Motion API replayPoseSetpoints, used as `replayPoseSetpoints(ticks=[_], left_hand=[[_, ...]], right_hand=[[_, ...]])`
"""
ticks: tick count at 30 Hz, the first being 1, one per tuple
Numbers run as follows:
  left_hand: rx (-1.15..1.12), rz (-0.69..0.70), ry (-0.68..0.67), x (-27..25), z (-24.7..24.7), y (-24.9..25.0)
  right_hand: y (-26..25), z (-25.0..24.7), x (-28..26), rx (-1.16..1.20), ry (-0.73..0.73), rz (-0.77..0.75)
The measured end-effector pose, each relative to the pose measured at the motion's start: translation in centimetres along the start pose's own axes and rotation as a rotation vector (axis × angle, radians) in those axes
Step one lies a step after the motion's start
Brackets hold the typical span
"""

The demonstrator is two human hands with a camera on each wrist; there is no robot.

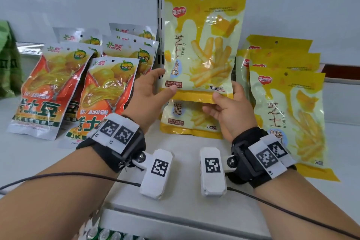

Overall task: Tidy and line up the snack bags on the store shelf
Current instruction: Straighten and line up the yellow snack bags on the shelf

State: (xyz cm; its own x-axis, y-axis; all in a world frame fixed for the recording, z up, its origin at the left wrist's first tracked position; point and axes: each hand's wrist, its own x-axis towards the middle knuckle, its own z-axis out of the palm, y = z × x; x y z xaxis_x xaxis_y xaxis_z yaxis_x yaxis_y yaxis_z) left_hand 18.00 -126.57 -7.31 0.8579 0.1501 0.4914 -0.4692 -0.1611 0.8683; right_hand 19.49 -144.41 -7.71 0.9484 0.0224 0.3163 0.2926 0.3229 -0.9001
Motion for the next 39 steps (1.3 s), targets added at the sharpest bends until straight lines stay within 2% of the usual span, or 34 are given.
replayPoseSetpoints(ticks=[2, 5, 9, 12, 16, 18, 21, 27, 33, 36, 39], left_hand=[[0.050, -0.048, -0.088, -0.1, 0.5, 1.2], [-0.025, -0.121, -0.203, -0.7, 1.3, 2.4], [-0.126, -0.177, -0.194, -1.2, 1.3, 2.9], [-0.216, -0.169, -0.198, -1.7, 1.0, 3.4], [-0.316, -0.106, -0.077, -2.3, 1.0, 4.0], [-0.403, -0.113, -0.003, -2.4, 0.8, 4.3], [-0.419, -0.113, 0.060, -2.3, 0.3, 4.6], [-0.541, -0.072, -0.017, -3.0, -0.5, 3.7], [-0.575, -0.129, -0.072, -2.7, -1.0, 1.9], [-0.528, -0.125, -0.067, -2.6, -1.4, 1.4], [-0.348, -0.126, 0.003, -2.5, -1.9, 0.8]], right_hand=[[-0.2, 0.2, -0.3, 0.035, -0.040, -0.024], [-0.4, 0.6, -0.7, 0.080, -0.154, -0.057], [-0.6, 0.9, -1.3, 0.105, -0.348, -0.060], [-0.6, 1.2, -1.6, 0.008, -0.408, -0.035], [-0.5, 1.0, -1.3, 0.018, -0.327, -0.017], [-0.6, 0.6, -0.9, 0.013, -0.252, -0.013], [-0.3, 0.3, -0.5, -0.031, -0.178, 0.016], [0.4, 0.3, -0.1, -0.057, -0.096, 0.100], [0.8, -0.4, 0.4, -0.156, -0.077, 0.128], [0.9, -0.5, 0.6, -0.144, -0.054, 0.143], [0.6, -0.6, 0.7, -0.126, -0.023, 0.152]])
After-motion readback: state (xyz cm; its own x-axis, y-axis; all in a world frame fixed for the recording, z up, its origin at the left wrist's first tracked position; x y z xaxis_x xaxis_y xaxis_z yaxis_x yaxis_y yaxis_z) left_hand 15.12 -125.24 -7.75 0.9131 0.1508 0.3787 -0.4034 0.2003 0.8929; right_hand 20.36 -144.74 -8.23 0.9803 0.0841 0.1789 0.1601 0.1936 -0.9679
